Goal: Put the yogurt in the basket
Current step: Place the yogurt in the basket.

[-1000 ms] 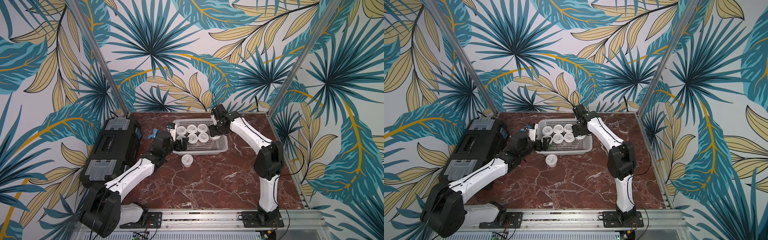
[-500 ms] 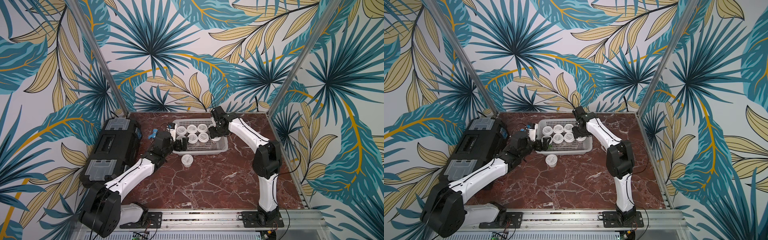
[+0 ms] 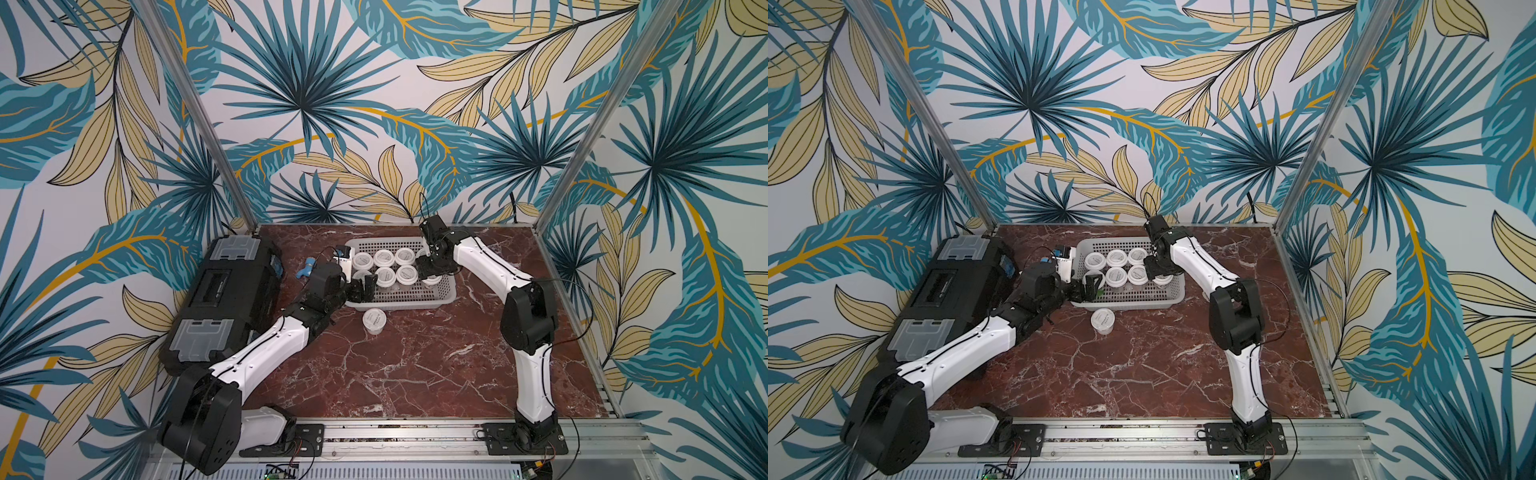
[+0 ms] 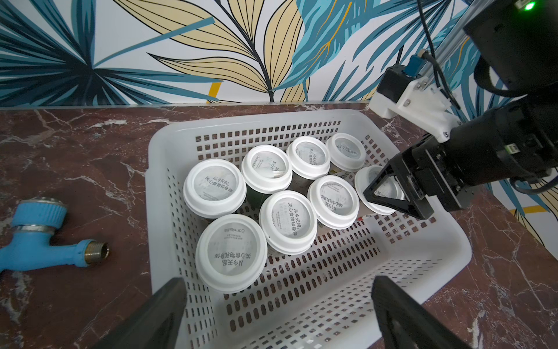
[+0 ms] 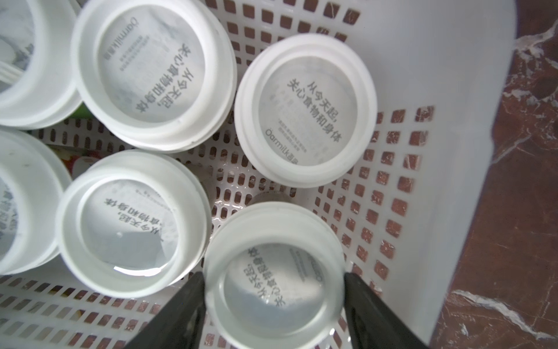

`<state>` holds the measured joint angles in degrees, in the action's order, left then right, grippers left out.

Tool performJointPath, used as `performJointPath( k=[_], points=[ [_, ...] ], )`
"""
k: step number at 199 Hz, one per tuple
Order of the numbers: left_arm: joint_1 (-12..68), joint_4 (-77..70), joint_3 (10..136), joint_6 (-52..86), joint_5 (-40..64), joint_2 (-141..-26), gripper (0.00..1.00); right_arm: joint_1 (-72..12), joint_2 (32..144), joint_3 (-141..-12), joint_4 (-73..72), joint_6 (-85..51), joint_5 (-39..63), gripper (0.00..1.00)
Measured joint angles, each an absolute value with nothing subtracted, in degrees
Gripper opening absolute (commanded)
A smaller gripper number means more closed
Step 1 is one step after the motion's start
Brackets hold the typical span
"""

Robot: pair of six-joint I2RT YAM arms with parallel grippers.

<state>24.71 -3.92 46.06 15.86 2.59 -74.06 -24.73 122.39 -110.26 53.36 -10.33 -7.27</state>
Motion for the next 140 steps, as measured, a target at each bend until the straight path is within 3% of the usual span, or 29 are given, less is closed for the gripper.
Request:
performJointPath(
  k=[23,79,140],
  points=[
    [24.71,-3.95,46.06,15.86,2.61,-74.06,1.0,-24.73,122.5,-110.26,53.36,-10.26,-7.31,0.88],
    [24.71,-3.81,46.13,15.86,2.61,-74.22,1.0,-24.73,121.45,-109.14,52.8,-10.39,-7.31,0.9],
    [24.73,-3.6,46.17,15.84,2.63,-74.28,1.0,-24.73,109.58,-102.3,51.9,-11.07,-6.37,0.7]
  ],
)
